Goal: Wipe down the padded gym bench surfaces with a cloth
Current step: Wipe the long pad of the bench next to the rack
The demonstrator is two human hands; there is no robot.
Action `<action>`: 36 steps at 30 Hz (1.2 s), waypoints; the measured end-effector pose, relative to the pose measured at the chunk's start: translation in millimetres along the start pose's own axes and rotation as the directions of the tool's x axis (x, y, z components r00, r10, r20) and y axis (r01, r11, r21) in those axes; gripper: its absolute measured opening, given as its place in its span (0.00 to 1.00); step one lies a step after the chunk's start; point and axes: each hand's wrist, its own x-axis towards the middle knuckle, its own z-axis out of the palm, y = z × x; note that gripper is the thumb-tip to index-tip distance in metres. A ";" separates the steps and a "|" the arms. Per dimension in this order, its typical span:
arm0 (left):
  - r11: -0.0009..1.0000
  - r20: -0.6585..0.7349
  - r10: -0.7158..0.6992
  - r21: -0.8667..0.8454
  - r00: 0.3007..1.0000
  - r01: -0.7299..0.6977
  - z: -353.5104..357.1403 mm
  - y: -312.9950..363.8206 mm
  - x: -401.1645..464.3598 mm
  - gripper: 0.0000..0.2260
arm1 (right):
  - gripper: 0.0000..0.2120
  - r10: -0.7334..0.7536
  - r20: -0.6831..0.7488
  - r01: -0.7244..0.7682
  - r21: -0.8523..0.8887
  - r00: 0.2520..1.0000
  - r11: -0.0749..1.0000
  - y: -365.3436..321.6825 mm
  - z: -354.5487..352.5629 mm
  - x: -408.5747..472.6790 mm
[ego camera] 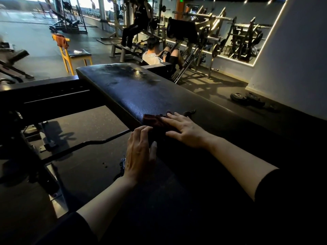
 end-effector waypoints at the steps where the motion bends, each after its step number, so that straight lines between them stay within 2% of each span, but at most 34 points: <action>1: 1.000 0.000 0.010 -0.001 1.000 -0.010 1.5 1.6 -0.8 0.19 | 0.29 -0.016 0.004 0.016 -0.006 1.000 1.000 -1.4 2.4 -2.9; 4: 0.999 0.010 0.040 -0.023 0.999 -0.039 5.7 6.4 -4.5 0.18 | 0.31 -0.062 0.035 0.061 0.018 0.997 0.998 -2.4 3.3 -20.3; 7: 0.997 0.001 0.045 -0.056 0.999 -0.045 4.7 6.8 -7.5 0.17 | 0.29 -0.090 0.050 0.095 -0.108 0.995 0.990 -4.4 7.4 -32.3; 9: 0.998 -0.007 0.029 -0.053 1.000 -0.029 4.1 4.2 -4.8 0.17 | 0.26 -0.086 0.007 0.086 -0.148 0.996 0.985 -8.3 11.0 -18.1; 14: 0.995 0.073 0.086 0.048 0.994 -0.089 5.2 2.0 10.6 0.18 | 0.24 0.011 -0.163 0.004 0.093 0.987 0.996 -12.0 7.9 18.9; 19: 0.965 0.047 0.264 -0.020 0.963 -0.263 3.5 6.1 17.6 0.12 | 0.29 -0.103 -0.090 0.114 0.127 0.991 0.985 7.2 2.4 -50.3; 22: 0.940 0.074 0.340 -0.007 0.938 -0.340 9.9 10.7 24.3 0.12 | 0.30 0.058 -0.150 -0.044 0.094 0.987 0.995 49.0 -14.8 -42.9; 24: 0.933 0.101 0.360 -0.006 0.928 -0.361 12.8 10.7 30.1 0.11 | 0.29 0.286 -0.227 -0.273 0.087 0.931 0.958 82.5 -25.2 -20.5; 26: 0.930 0.123 0.365 0.007 0.923 -0.368 13.2 10.8 35.7 0.11 | 0.28 0.404 -0.266 -0.377 0.146 0.875 0.915 96.3 -29.2 -2.3; 28: 0.928 0.132 0.368 0.016 0.920 -0.373 13.9 14.0 43.6 0.12 | 0.27 0.355 -0.248 -0.321 0.168 0.902 0.932 87.5 -25.9 4.9; 30: 0.928 0.136 0.367 0.007 0.920 -0.372 17.3 22.2 51.7 0.13 | 0.26 0.231 -0.223 -0.201 0.149 0.947 0.968 70.0 -18.9 -6.1; 33: 0.929 0.182 0.364 -0.007 0.913 -0.369 28.3 36.3 62.7 0.14 | 0.26 0.097 -0.238 -0.074 0.104 0.966 0.992 57.4 -7.7 -42.8; 35: 0.934 0.207 0.353 -0.018 0.912 -0.357 36.6 42.7 67.7 0.15 | 0.28 0.110 -0.234 -0.091 0.090 0.966 0.992 72.1 -14.3 -54.4; 36: 0.936 0.214 0.346 -0.021 0.913 -0.350 39.9 44.3 69.0 0.14 | 0.29 0.162 -0.235 -0.146 0.085 0.958 0.986 86.5 -20.4 -53.4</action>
